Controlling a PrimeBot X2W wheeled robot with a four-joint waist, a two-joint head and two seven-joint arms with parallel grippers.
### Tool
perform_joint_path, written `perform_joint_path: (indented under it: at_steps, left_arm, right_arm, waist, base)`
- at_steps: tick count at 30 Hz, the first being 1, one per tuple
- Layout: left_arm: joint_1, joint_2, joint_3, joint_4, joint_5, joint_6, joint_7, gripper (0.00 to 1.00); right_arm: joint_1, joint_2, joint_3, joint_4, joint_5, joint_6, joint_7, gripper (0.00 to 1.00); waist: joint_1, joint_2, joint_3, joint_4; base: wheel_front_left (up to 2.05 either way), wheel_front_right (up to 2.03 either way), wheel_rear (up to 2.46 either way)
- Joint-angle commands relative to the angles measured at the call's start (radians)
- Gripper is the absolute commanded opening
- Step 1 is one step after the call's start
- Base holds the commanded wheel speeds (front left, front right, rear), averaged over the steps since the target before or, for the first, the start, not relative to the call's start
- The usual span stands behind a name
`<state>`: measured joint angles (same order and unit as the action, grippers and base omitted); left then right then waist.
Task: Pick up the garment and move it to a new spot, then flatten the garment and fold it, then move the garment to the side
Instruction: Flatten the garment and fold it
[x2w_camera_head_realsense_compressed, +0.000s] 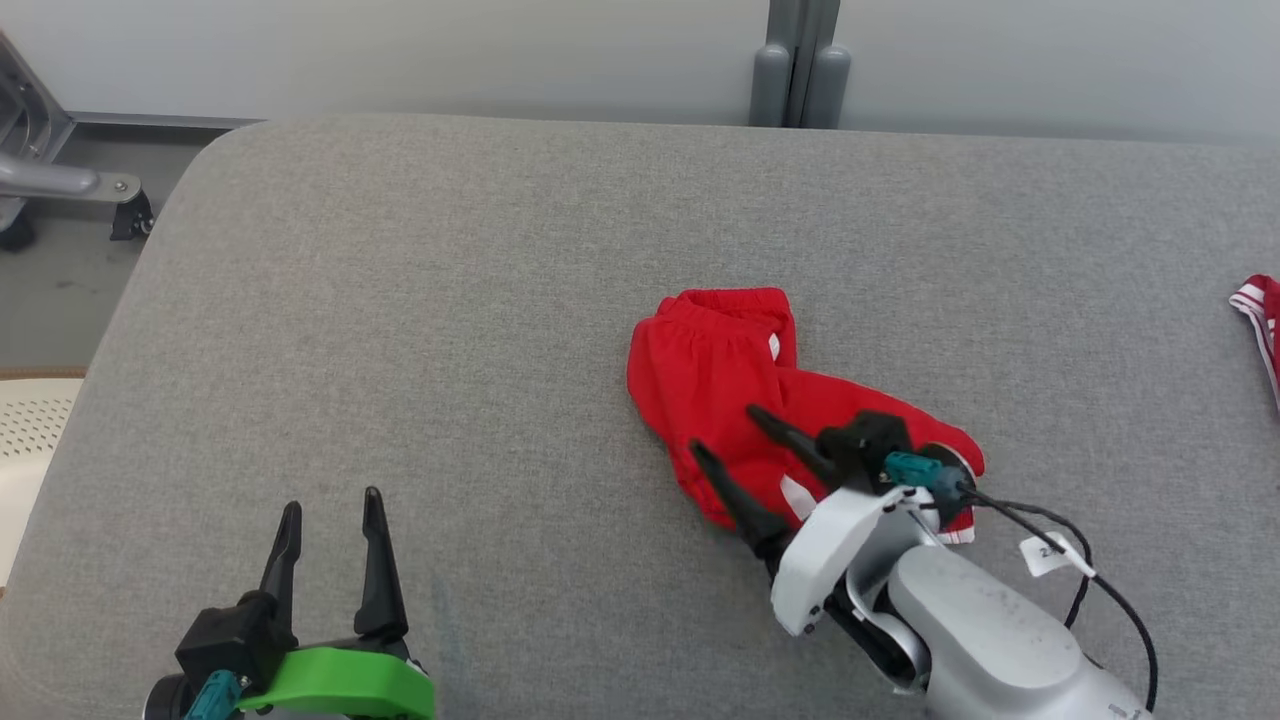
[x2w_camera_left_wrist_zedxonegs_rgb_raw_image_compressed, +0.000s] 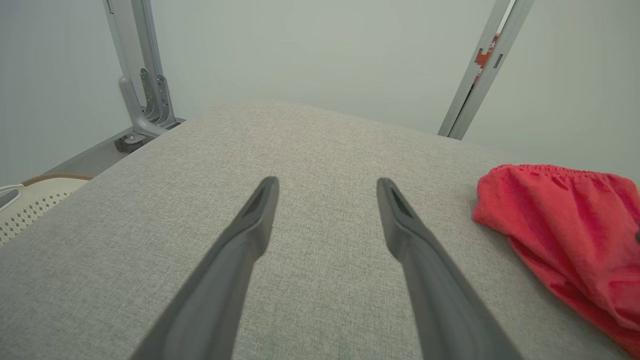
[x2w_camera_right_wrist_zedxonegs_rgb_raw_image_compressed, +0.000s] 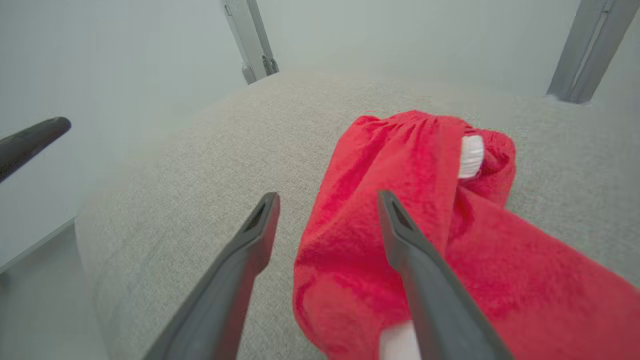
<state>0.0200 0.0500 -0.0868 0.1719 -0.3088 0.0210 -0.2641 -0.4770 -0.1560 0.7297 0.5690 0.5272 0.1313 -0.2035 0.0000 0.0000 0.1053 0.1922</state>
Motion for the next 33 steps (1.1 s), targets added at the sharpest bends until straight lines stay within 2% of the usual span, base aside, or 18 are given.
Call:
perform_joint_path:
  at_steps: [1,4,7,12,13,14,15,16,21,28,29,30,31,33]
  left_arm:
    - [0.012,0.001,0.001,-0.002,-0.005,0.005,0.0,1.0]
    - [0.011,0.001,0.003,-0.002,-0.007,0.001,0.0,1.0]
    - [0.009,0.001,-0.004,-0.006,-0.011,0.003,0.0,1.0]
    - [-0.004,0.001,-0.014,-0.004,-0.016,0.007,0.0,1.0]
    - [-0.007,0.001,-0.016,-0.003,-0.017,0.006,0.0,1.0]
    - [-0.011,0.001,-0.017,-0.001,-0.019,0.006,0.0,1.0]
    - [-0.013,0.001,-0.017,0.001,-0.019,0.005,0.0,1.0]
    - [-0.015,0.001,-0.016,0.003,-0.021,0.006,0.0,1.0]
    - [-0.01,0.001,-0.013,0.008,-0.024,0.005,0.0,1.0]
    - [-0.007,0.001,-0.014,0.008,-0.027,0.009,0.0,1.0]
    - [-0.005,0.001,-0.014,0.006,-0.027,0.011,0.0,1.0]
    - [-0.004,0.001,-0.016,0.005,-0.027,0.012,0.0,1.0]
    - [-0.003,0.001,-0.017,0.004,-0.028,0.013,0.0,1.0]
    - [-0.002,0.001,-0.021,0.004,-0.03,0.013,0.0,1.0]
  right_arm:
    - [0.011,-0.007,-0.032,-0.02,-0.012,-0.001,-0.012,1.0]
    - [0.019,-0.01,-0.123,-0.045,-0.039,-0.001,-0.013,1.0]
    - [0.009,-0.006,-0.196,-0.02,-0.085,-0.001,0.011,1.0]
    - [-0.033,0.02,-0.227,0.063,-0.127,-0.001,0.072,1.0]
    - [-0.044,0.02,-0.229,0.079,-0.136,-0.002,0.075,0.85]
    - [-0.051,0.031,-0.228,0.096,-0.14,-0.001,0.076,0.39]
    - [-0.06,0.036,-0.221,0.107,-0.15,-0.001,0.073,0.29]
    - [-0.073,0.045,-0.213,0.117,-0.158,-0.001,0.066,0.0]
    - [-0.104,0.076,-0.143,0.134,-0.172,-0.001,0.041,0.0]
    - [-0.113,0.099,0.058,0.153,-0.138,-0.001,0.053,0.0]
    - [-0.113,0.1,0.087,0.163,-0.135,-0.001,0.057,0.62]
    - [-0.113,0.102,0.119,0.166,-0.134,-0.001,0.058,0.9]
    - [-0.115,0.104,0.159,0.164,-0.134,-0.001,0.051,1.0]
    - [-0.106,0.105,0.24,0.15,-0.108,-0.001,0.049,1.0]
  waist:
    - [0.0,0.0,-0.002,0.001]
    - [0.0,0.0,-0.002,0.009]
    - [0.0,0.0,0.002,0.025]
    - [0.0,0.0,0.009,0.062]
    - [0.0,0.0,0.011,0.069]
    - [0.0,0.0,0.012,0.078]
    - [0.0,0.0,0.013,0.086]
    - [0.0,0.0,0.013,0.094]
    - [0.0,0.0,0.006,0.123]
    - [0.0,0.0,0.003,0.135]
    - [0.0,0.0,0.003,0.133]
    - [0.0,0.0,0.004,0.132]
    - [0.0,0.0,0.005,0.129]
    - [0.0,0.0,0.006,0.122]
  base:
    - [0.0,0.0,0.0]
    - [0.0,0.0,0.0]
    - [0.0,0.0,0.0]
    - [0.0,0.0,0.0]
    - [0.0,0.0,0.0]
    - [0.0,0.0,0.0]
    - [0.0,0.0,0.0]
    - [0.0,0.0,0.0]
    - [0.0,0.0,0.0]
    - [0.0,0.0,0.0]
    - [0.0,0.0,0.0]
    - [0.0,0.0,0.0]
    - [0.0,0.0,0.0]
    - [0.0,0.0,0.0]
